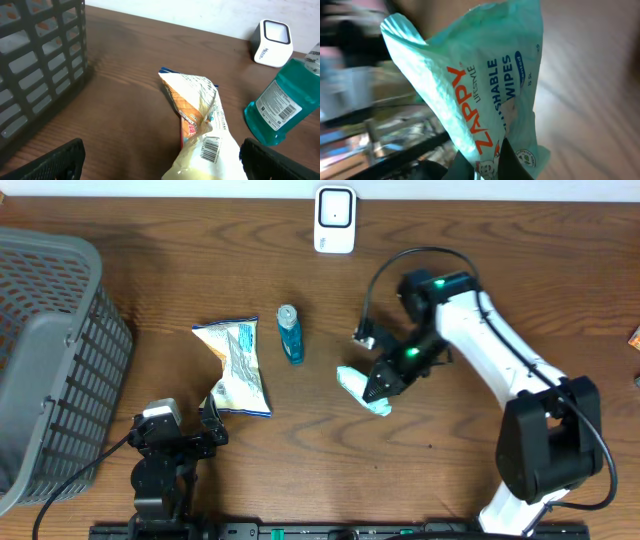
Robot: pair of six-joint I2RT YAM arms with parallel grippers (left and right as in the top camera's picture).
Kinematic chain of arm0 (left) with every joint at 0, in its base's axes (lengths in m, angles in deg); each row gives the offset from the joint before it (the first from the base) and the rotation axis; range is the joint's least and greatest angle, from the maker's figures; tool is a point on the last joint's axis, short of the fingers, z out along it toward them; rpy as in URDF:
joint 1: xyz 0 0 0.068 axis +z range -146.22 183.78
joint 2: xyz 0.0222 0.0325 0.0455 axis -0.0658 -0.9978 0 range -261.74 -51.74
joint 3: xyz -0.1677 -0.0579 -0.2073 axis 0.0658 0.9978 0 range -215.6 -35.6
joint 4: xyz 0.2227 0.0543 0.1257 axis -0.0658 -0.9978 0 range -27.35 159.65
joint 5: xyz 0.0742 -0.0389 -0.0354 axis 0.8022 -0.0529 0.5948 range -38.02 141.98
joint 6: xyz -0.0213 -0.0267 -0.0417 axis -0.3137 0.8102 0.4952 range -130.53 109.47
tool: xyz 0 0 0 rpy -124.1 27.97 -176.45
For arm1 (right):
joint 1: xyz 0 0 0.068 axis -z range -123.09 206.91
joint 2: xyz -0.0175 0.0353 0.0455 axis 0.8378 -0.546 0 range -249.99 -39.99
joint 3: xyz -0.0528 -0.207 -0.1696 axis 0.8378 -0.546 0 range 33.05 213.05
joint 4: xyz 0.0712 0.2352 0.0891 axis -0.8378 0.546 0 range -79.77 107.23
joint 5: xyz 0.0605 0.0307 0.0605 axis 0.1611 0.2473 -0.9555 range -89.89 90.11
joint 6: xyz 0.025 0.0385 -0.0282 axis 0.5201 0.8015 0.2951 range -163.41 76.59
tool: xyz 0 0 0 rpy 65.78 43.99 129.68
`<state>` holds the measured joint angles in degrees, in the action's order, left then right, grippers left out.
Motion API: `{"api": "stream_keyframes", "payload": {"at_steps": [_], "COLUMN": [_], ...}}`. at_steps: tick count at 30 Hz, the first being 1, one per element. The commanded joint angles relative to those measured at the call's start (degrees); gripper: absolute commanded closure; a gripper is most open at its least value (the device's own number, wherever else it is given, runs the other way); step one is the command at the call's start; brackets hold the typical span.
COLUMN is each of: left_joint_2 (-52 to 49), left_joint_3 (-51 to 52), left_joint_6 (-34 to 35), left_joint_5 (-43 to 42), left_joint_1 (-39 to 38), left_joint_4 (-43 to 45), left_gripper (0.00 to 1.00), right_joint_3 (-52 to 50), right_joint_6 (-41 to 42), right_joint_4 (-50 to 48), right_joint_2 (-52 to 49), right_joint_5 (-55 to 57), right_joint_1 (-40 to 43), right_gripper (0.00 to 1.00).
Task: Scan the item barcode
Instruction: 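Lift the wipes pack with the right gripper and turn it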
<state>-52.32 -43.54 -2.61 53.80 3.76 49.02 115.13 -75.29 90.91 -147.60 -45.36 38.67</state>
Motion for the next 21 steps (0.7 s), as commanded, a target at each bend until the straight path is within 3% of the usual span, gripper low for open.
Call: {"api": "stream_keyframes", "payload": {"at_steps": [1, 4, 10, 12, 16, 21], "left_joint_2": [0.3, 0.3, 0.3, 0.3, 0.3, 0.3], "left_joint_3": [0.1, 0.1, 0.1, 0.1, 0.1, 0.1], "left_joint_6": [0.5, 0.5, 0.5, 0.5, 0.5, 0.5], "left_joint_5": [0.1, 0.1, 0.1, 0.1, 0.1, 0.1], "left_joint_1": [0.3, 0.3, 0.3, 0.3, 0.3, 0.3], "left_joint_4": [0.1, 0.1, 0.1, 0.1, 0.1, 0.1], "left_gripper": [0.02, 0.02, 0.02, 0.02, 0.03, 0.02], "right_joint_3": [-2.5, -4.7, -7.0, -7.1, -7.1, -7.1], "right_joint_6": [-14.6, -17.3, -16.3, 1.6, 16.3, 20.3], "right_joint_4": [1.3, 3.0, 16.9, 16.9, 16.9, 16.9], "right_joint_2": [0.6, 0.6, 0.6, 0.7, 0.7, 0.7], "right_joint_5": [-19.0, -23.9, -36.9, -35.7, -35.6, -38.6], "right_joint_1": [1.5, 1.4, 1.3, 1.3, 1.4, 1.4], "right_gripper": [0.99, 0.99, 0.99, 0.99, 0.99, 0.99]}}
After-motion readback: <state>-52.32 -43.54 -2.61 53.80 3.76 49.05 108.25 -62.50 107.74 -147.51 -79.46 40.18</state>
